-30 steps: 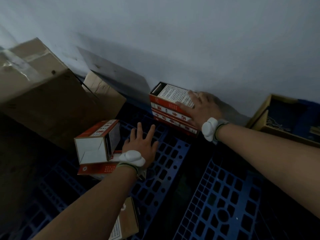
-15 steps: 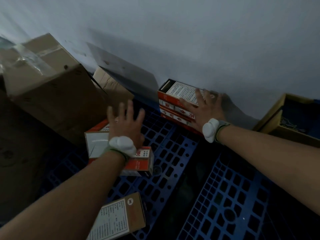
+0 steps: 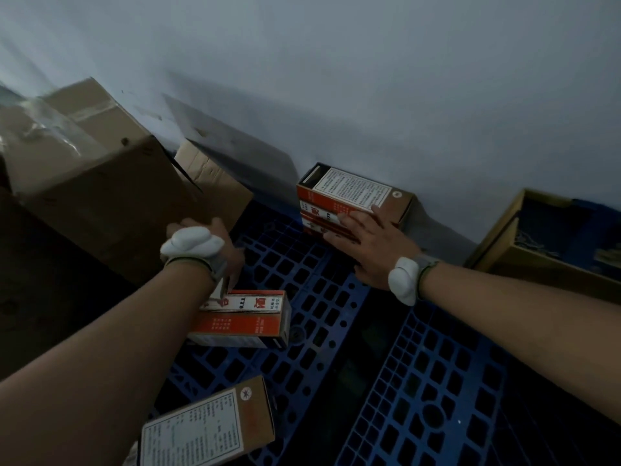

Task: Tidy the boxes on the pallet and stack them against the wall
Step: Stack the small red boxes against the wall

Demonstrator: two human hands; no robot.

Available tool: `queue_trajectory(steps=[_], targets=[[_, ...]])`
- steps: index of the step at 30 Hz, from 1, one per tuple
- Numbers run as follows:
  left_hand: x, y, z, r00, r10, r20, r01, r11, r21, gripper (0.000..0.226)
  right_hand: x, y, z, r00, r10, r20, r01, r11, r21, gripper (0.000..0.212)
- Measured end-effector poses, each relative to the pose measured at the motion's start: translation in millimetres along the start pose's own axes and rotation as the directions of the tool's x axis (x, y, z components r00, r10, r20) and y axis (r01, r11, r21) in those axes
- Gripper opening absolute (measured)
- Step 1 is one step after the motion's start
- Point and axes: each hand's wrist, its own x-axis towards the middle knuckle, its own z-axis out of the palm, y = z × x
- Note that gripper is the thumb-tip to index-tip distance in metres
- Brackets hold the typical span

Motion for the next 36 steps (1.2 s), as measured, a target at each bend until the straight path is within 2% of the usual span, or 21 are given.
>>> queue_trajectory(steps=[4,7,11,15,17,21,24,27,29,32,36], targets=[[-13,14,-49,0.973,0.230,-0.006,-0.228,0.969,0.089,0.104,1,-3,-1,0.995,0.017,0.101,-0.028,0.994,0.103,0.105],[-23,14,-68,0.908,0.413,0.063,-0.416,0.909,0.039,0.123,4,-5,-2,0.991,0.010,0.135,-0.034,0.984,0.177,0.114],[-38,18,-67,0.824,0.565,0.047,-0.565,0.825,-0.009,0.121,2,-6,-11,0.988,0.029,0.153,-0.072,0.956,0.284,0.124],[-42,27,-41,0.749,0.662,-0.028,-0.662,0.749,-0.009,0.121,-4,-4,-11,0.979,0.036,0.201,-0.095,0.952,0.291,0.125],[-41,28,-26,0.714,0.696,-0.076,-0.696,0.717,0.037,0.120,-8,-2,-7,0.985,0.062,0.162,-0.106,0.955,0.276,0.123],[-36,22,-3,0.700,0.696,-0.158,-0.686,0.718,0.118,0.120,-20,-1,-7,0.989,0.120,0.090,-0.137,0.964,0.227,0.118],[-30,21,9,0.702,0.687,-0.188,-0.681,0.724,0.104,0.115,-28,-9,-3,0.997,0.082,0.015,-0.083,0.978,0.194,0.118],[-27,24,15,0.675,0.700,-0.231,-0.692,0.710,0.128,0.103,-34,-19,0,0.996,0.067,0.055,-0.075,0.983,0.169,0.119],[-23,25,17,0.654,0.699,-0.292,-0.690,0.708,0.151,0.102,-37,-20,-4,0.996,0.078,0.033,-0.082,0.988,0.131,0.118],[-15,16,25,0.655,0.638,-0.404,-0.661,0.743,0.101,0.106,-38,-14,-25,0.990,0.082,-0.118,-0.074,0.995,0.068,0.110],[-7,0,26,0.691,0.451,-0.564,-0.583,0.810,-0.065,0.101,-27,-2,-59,0.949,0.075,-0.305,-0.046,0.994,0.102,0.081]])
